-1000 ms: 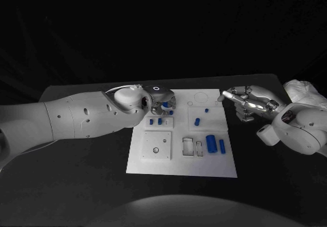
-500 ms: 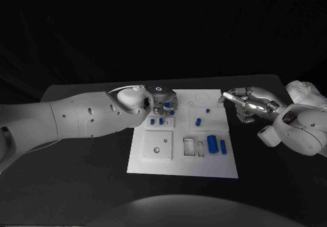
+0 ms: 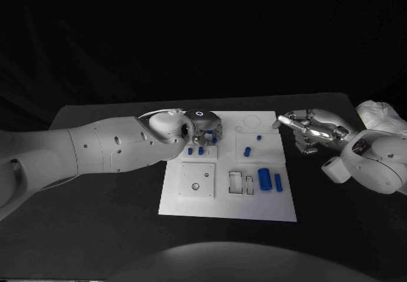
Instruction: Assemble the parts on the task board
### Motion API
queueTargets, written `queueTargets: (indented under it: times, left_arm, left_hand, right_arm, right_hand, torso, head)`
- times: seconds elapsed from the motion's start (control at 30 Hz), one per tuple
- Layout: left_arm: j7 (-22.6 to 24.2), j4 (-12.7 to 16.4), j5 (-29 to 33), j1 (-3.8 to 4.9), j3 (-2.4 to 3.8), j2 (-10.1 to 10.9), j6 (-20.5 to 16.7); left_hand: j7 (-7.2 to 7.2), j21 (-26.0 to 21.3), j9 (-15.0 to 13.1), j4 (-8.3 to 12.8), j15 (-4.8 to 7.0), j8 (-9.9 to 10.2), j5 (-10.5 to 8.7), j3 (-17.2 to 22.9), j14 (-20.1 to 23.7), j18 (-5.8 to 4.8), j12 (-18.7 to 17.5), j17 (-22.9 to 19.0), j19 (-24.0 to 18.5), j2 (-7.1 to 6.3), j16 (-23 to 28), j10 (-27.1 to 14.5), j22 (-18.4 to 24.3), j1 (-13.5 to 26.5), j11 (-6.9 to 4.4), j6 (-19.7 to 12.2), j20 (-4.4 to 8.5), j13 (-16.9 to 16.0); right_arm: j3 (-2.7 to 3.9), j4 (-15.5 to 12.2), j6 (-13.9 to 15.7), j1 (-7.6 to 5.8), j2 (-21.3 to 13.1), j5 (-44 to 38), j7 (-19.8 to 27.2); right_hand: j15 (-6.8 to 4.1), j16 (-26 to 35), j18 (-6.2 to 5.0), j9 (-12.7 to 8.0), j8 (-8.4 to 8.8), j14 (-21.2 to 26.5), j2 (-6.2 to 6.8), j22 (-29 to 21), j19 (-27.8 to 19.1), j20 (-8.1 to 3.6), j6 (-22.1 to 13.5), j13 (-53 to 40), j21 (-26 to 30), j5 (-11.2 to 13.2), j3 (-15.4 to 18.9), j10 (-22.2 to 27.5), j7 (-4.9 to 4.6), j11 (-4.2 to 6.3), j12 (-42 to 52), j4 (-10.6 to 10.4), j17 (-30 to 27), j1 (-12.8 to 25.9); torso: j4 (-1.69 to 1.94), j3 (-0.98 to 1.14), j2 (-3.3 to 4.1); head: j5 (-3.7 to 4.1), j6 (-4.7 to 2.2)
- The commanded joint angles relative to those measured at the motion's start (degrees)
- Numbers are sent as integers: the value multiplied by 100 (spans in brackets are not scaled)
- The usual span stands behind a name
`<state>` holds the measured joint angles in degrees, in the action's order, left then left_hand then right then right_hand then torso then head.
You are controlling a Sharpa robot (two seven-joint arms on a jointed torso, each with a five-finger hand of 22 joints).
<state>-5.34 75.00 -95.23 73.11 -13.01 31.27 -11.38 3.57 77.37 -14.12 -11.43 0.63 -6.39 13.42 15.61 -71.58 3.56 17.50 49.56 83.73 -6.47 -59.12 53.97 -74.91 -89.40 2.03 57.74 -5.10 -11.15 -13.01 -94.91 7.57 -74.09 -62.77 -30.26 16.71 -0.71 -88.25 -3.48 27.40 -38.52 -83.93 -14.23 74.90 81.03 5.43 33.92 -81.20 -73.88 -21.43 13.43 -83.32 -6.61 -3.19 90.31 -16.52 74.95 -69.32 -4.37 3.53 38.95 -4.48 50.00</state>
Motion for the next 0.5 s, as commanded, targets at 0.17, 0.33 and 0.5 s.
queueTargets:
  times: [0.17, 0.33, 0.5]
  left_arm:
    - [163, -96, -13, -59, 7, -59, -162]
    - [244, -144, -13, -86, 8, -73, -362]
    - [365, -152, -14, -98, 9, -56, -692]
  left_hand:
    - [-17, 25, -28, 64, 69, -76, 33, 88, -9, -64, 22, -22, -6, 80, -35, 114, -1129, -54, -10, 93, 51, 14]
    - [29, 49, -69, 162, 133, -186, 67, 162, -64, -69, 82, 1, 10, 147, -94, 280, -1136, -125, -56, 234, 85, 6]
    - [68, 91, -106, 266, 170, -284, 95, 218, -138, -78, 154, 7, 38, 195, -138, 487, -1148, -190, -66, 389, 123, -5]
  right_arm:
    - [0, -12, -119, 5, -2, -2, -26]
    - [0, -5, -122, 8, 1, -2, -34]
    - [-1, 1, -123, 12, 2, -2, -43]
  right_hand:
    - [-30, 26, -40, -8, 25, -463, -14, 1001, -49, -13, 11, -880, 46, -23, -4, -668, -16, 82, -31, 14, 1267, -32]
    - [-28, 30, -41, -9, 26, -460, -21, 999, -55, -11, 14, -880, 53, -22, -5, -668, -17, 79, -31, 11, 1263, -33]
    - [-25, 35, -44, -10, 28, -456, -33, 995, -65, -9, 18, -880, 66, -21, -8, -668, -19, 76, -31, 8, 1257, -34]
  torso:
    - [-3, -1, 4]
    - [-3, -2, 1]
    - [1, -6, -5]
  head:
    - [19, 0]
    - [12, 0]
    - [11, 0]
